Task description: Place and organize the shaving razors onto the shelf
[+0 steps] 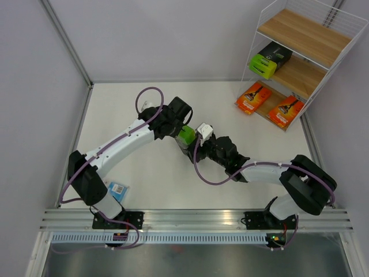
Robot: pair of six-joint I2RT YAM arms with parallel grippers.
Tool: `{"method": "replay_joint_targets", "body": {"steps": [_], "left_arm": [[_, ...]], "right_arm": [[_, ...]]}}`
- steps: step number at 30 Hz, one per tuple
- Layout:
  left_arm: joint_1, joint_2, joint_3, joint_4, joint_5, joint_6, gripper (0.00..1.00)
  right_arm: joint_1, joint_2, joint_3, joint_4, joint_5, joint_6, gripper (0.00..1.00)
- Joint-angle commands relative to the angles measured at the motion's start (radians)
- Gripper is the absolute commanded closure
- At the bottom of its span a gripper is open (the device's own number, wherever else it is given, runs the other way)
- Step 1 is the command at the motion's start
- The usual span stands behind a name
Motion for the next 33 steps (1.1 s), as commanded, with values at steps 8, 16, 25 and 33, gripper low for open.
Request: {"method": "replay_joint_targets", "body": {"steps": [8, 16, 25, 33], "left_arm": [[0.013, -0.018, -0.001, -0.041, 0.002, 0.031, 0.98], [0.013, -0.02, 0.004, -0.04, 0.001, 0.047, 0.98], [0.013, -0.027, 0.01, -0.04, 0.008, 0.071, 0.98], [0.013, -0.056, 0.037, -0.04, 0.002, 0.12, 0.83]], "right_arm": [[0.006, 0.091, -0.032, 0.114, -0.018, 0.021, 0.02], [0.005, 0.151, -0.022, 0.149, -0.008, 0.027, 0.02], [0.005, 0.145, -0.036, 0.199, 0.079, 0.046, 0.25], [0.005, 0.071, -0.065, 0.189, 0.081, 0.087, 0.35]]}}
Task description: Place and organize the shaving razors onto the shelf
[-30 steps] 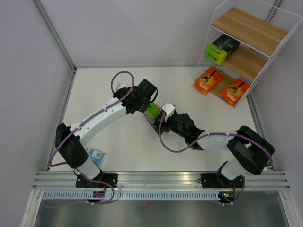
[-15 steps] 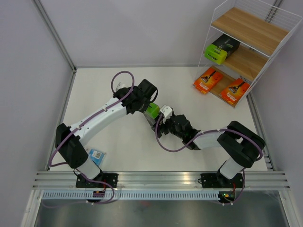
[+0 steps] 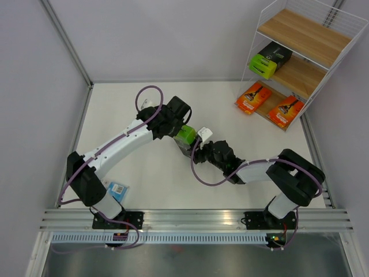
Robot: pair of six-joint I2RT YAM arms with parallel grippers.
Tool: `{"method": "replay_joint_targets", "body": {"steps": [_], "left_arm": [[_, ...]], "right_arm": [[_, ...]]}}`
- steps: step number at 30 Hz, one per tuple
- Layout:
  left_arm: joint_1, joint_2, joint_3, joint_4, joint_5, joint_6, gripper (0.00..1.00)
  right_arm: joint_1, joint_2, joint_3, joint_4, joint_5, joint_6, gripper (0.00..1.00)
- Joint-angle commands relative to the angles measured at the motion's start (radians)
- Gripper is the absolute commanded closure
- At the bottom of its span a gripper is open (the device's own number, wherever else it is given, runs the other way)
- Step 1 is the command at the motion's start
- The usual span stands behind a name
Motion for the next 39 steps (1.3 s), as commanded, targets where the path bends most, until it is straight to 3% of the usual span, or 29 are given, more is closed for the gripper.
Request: {"method": "replay_joint_targets", "body": {"steps": [1, 3, 4, 7, 13, 16, 17, 20, 25, 31, 34, 36, 39], "left_arm": [[0.004, -0.047, 0.041, -0.033, -0.001, 0.068, 0.72], [0.004, -0.06, 0.052, -0.031, -0.013, 0.088, 0.6], [0.004, -0.067, 0.058, -0.031, -0.019, 0.095, 0.46], [0.004, -0.1, 0.062, -0.031, -0.062, 0.116, 0.22], [0.007, -0.171, 0.055, -0.025, -0.214, 0.249, 0.0], [0.032, -0.205, -0.009, 0.085, -0.201, 0.552, 0.0], [0.059, -0.229, -0.031, 0.198, -0.112, 0.742, 0.0], [0.119, -0.298, -0.131, 0.321, 0.082, 0.91, 0.0], [0.148, -0.445, -0.35, 0.559, 0.249, 1.047, 0.0], [0.15, -0.475, -0.381, 0.613, 0.37, 1.171, 0.0], [0.15, -0.482, -0.401, 0.637, 0.408, 1.205, 0.0], [0.15, -0.484, -0.404, 0.647, 0.432, 1.225, 0.0], [0.15, -0.475, -0.387, 0.657, 0.445, 1.277, 0.0]], "right_arm": [[0.004, -0.069, -0.024, 0.064, 0.012, 0.044, 0.37], [0.004, -0.09, -0.036, 0.077, 0.013, 0.071, 0.42], [0.004, -0.096, -0.053, 0.096, 0.012, 0.084, 0.48], [0.004, -0.119, -0.082, 0.12, 0.013, 0.142, 0.5], [0.004, -0.213, -0.11, 0.087, 0.027, 0.268, 0.48], [0.006, -0.283, -0.119, 0.049, 0.026, 0.326, 0.48], [0.004, -0.302, -0.116, 0.027, 0.026, 0.366, 0.48], [0.003, -0.374, -0.113, -0.039, 0.038, 0.461, 0.48], [0.003, -0.535, -0.153, -0.102, 0.15, 0.627, 0.48], [-0.008, -0.696, -0.089, -0.376, 0.296, 0.737, 0.47], [-0.049, -0.771, -0.09, -0.43, 0.306, 0.766, 0.46], [-0.083, -0.817, -0.099, -0.432, 0.271, 0.733, 0.47], [-0.088, -0.833, -0.069, -0.473, 0.135, 0.555, 0.45]]}}
